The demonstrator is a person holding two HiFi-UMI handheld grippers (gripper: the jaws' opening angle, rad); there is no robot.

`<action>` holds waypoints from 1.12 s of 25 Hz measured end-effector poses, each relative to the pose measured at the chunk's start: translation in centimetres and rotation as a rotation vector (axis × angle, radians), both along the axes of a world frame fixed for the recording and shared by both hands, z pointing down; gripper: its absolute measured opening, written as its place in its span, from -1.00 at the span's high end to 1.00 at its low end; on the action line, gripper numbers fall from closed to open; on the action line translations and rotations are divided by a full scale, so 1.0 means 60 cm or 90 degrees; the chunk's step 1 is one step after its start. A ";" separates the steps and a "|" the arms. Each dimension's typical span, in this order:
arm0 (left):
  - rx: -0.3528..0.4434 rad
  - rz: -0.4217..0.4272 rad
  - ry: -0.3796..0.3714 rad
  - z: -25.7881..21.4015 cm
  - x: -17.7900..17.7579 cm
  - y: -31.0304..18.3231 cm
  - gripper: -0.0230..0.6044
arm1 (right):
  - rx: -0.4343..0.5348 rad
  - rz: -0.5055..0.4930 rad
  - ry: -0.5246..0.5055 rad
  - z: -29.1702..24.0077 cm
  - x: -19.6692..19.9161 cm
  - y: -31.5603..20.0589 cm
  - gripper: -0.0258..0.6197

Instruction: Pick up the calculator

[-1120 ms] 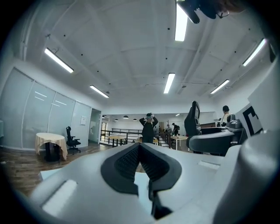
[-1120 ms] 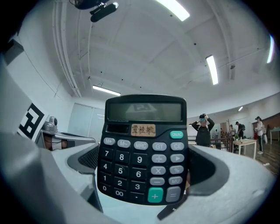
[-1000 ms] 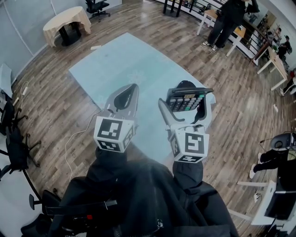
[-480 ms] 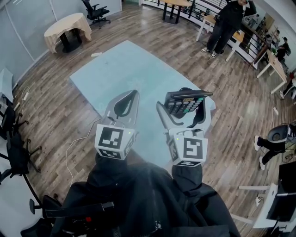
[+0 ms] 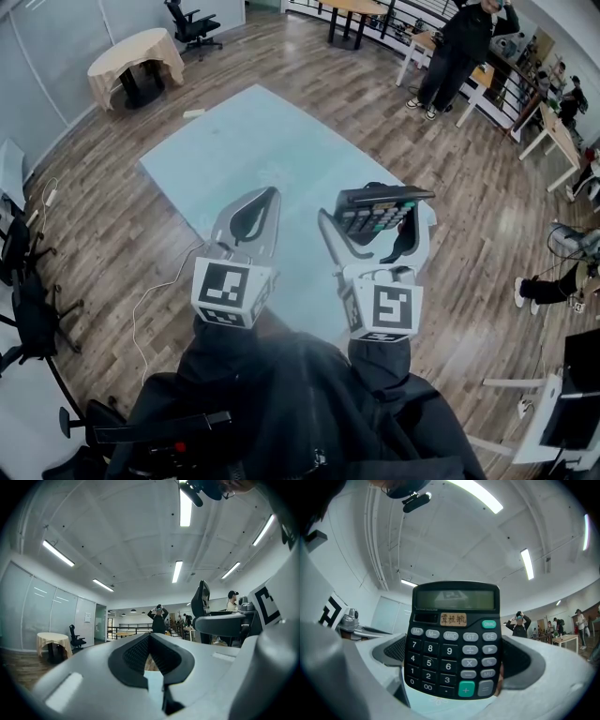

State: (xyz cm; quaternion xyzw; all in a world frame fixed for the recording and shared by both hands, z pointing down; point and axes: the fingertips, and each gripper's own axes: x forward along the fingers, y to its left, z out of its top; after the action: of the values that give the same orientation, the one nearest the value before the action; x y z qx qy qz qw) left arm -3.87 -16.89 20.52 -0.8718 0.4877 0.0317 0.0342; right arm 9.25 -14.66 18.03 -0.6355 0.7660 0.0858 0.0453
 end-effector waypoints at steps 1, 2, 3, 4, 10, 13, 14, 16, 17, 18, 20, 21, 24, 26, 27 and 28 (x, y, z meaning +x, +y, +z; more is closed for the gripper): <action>-0.001 0.000 0.000 0.001 0.000 -0.001 0.93 | 0.002 -0.003 0.001 0.001 0.000 -0.001 -0.92; -0.003 0.000 0.000 0.002 0.000 -0.003 0.93 | 0.003 -0.005 0.001 0.002 0.000 -0.003 -0.92; -0.005 0.000 0.000 0.004 0.001 -0.004 0.93 | 0.002 -0.003 0.001 0.002 0.001 -0.004 -0.92; -0.005 0.001 0.000 0.005 0.002 -0.004 0.93 | 0.000 0.001 0.000 0.001 0.003 -0.005 -0.92; -0.007 0.002 0.001 0.010 0.003 -0.008 0.93 | -0.004 0.001 0.009 0.006 0.000 -0.010 -0.92; -0.009 0.000 0.002 0.010 0.000 -0.011 0.93 | 0.002 -0.006 0.011 0.006 -0.002 -0.012 -0.92; -0.009 -0.001 0.002 0.010 -0.001 -0.011 0.93 | 0.002 -0.004 0.010 0.005 -0.002 -0.012 -0.92; -0.005 -0.004 -0.002 0.013 -0.004 -0.013 0.93 | -0.001 0.002 0.009 0.004 -0.001 -0.012 -0.92; -0.003 -0.006 -0.005 0.015 -0.004 -0.014 0.93 | -0.001 0.003 0.010 0.004 -0.001 -0.012 -0.92; -0.002 -0.006 -0.008 0.016 -0.004 -0.014 0.93 | 0.000 0.002 0.011 0.003 -0.001 -0.013 -0.92; -0.002 -0.005 -0.010 0.015 0.000 -0.015 0.93 | 0.002 0.001 0.014 0.000 0.001 -0.013 -0.92; -0.002 -0.005 -0.010 0.014 0.001 -0.014 0.93 | 0.002 0.001 0.015 -0.001 0.001 -0.013 -0.92; -0.007 -0.001 -0.007 0.013 0.005 -0.014 0.93 | -0.005 0.003 0.014 0.002 0.003 -0.012 -0.92; -0.011 0.002 -0.003 0.011 0.008 -0.014 0.93 | -0.011 0.000 0.015 0.006 0.004 -0.014 -0.92; -0.010 0.001 -0.004 0.011 0.007 -0.015 0.93 | -0.009 -0.004 0.016 0.007 0.003 -0.014 -0.92; -0.008 -0.002 -0.006 0.014 0.006 -0.015 0.93 | -0.007 -0.007 0.017 0.009 0.002 -0.014 -0.92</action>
State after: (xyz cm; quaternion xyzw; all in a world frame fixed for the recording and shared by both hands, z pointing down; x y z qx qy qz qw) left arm -3.53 -17.80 21.33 -0.8714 0.4890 0.0244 0.0315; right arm 9.35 -15.48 18.55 -0.6305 0.7703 0.0900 0.0323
